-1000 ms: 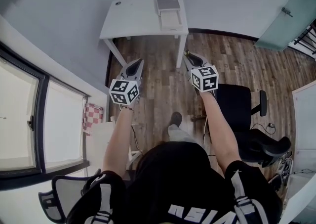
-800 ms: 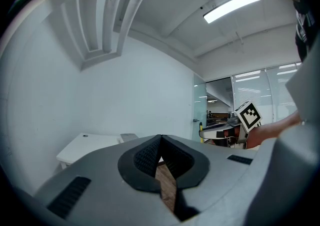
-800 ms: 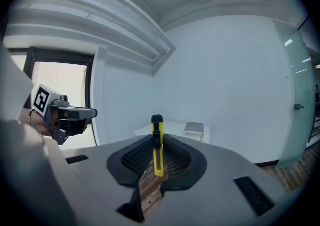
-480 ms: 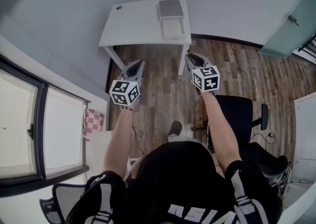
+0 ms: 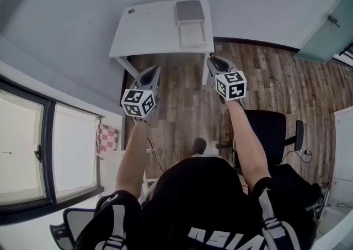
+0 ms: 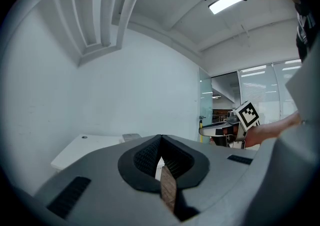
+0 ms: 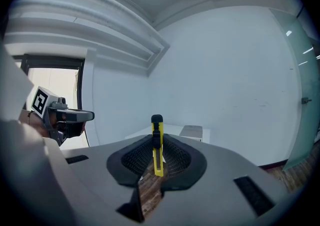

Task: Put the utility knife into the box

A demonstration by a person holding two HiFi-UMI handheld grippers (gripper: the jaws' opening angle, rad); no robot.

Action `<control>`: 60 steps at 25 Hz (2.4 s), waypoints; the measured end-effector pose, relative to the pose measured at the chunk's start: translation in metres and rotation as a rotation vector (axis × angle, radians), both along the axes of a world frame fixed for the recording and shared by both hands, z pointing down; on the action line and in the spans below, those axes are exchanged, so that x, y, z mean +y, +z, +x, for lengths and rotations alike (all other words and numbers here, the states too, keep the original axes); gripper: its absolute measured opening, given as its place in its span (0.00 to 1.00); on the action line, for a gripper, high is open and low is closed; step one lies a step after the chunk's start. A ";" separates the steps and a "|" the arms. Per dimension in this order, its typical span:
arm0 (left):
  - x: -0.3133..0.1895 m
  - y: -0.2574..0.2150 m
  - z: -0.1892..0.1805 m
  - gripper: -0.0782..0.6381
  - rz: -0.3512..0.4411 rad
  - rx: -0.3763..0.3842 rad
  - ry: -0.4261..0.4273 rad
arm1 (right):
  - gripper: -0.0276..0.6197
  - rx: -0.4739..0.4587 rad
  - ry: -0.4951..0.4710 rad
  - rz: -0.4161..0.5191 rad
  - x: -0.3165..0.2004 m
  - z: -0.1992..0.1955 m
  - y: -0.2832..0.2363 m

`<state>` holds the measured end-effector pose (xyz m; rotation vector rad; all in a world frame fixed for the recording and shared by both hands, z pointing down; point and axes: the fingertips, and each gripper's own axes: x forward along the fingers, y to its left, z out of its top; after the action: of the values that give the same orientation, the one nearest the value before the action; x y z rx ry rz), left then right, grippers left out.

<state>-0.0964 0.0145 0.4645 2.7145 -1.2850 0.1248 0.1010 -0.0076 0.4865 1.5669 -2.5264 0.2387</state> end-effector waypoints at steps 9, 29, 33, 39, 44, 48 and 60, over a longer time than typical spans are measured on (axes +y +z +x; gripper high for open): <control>-0.021 0.001 0.030 0.14 -0.001 -0.012 0.010 | 0.16 -0.006 0.003 -0.004 -0.016 0.029 0.004; -0.068 0.000 0.052 0.14 0.012 -0.009 0.031 | 0.16 -0.014 0.020 -0.015 -0.054 0.052 0.009; -0.093 0.002 0.048 0.14 0.005 -0.002 0.032 | 0.16 0.002 0.017 -0.011 -0.076 0.049 0.006; -0.134 0.005 0.042 0.14 0.003 0.010 0.037 | 0.16 0.016 0.022 -0.017 -0.110 0.044 0.009; -0.171 0.008 0.036 0.14 -0.005 0.016 0.046 | 0.16 0.020 0.031 -0.027 -0.143 0.039 0.012; -0.201 0.011 0.034 0.14 -0.012 0.017 0.056 | 0.16 0.019 0.040 -0.037 -0.171 0.036 0.016; -0.292 0.023 0.019 0.14 -0.047 0.045 0.078 | 0.16 0.037 0.047 -0.070 -0.256 0.018 0.025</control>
<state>-0.0777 -0.2779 0.4878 2.7119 -1.1505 0.0995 0.1192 -0.2640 0.5119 1.5910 -2.4283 0.2987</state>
